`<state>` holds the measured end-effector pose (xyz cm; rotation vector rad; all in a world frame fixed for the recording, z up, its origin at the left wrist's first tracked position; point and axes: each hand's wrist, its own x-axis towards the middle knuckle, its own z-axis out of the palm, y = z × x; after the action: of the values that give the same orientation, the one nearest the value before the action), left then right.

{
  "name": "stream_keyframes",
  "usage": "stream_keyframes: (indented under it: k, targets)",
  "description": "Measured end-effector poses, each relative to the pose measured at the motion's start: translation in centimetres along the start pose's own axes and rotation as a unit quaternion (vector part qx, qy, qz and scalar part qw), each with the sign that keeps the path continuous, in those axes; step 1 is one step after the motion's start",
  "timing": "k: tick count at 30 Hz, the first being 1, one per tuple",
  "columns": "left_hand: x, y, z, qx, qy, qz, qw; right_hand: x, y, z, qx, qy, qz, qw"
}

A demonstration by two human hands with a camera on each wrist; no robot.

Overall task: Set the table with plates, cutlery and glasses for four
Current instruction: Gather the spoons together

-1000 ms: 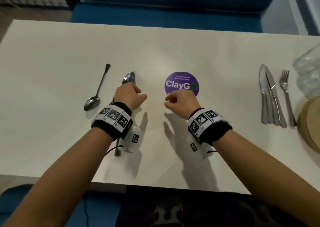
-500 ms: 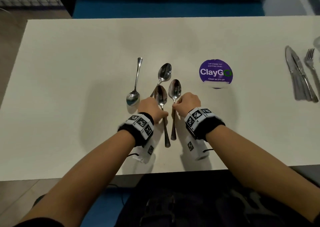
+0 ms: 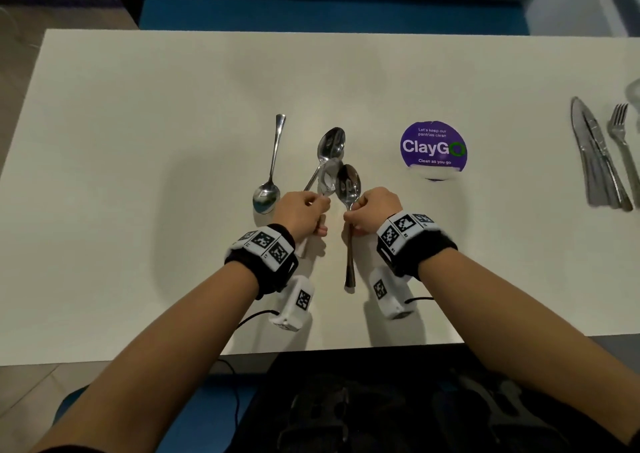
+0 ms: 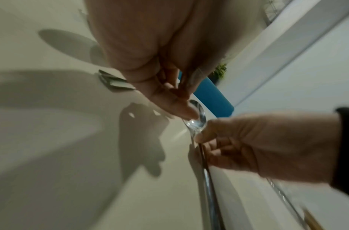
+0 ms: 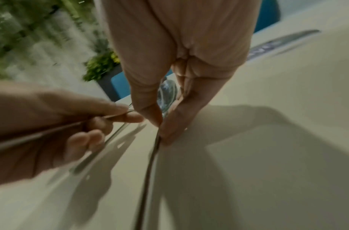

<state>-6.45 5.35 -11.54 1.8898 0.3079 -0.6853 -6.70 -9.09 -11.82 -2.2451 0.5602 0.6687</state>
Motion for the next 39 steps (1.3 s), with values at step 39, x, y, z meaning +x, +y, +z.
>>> stream_keyframes:
  k: [39]
  targets:
    - [3.5,1.2,-11.2,-0.13,-0.083,0.027,0.988,2.3,-6.7,3.0,0.138,0.098,0.127,0.978]
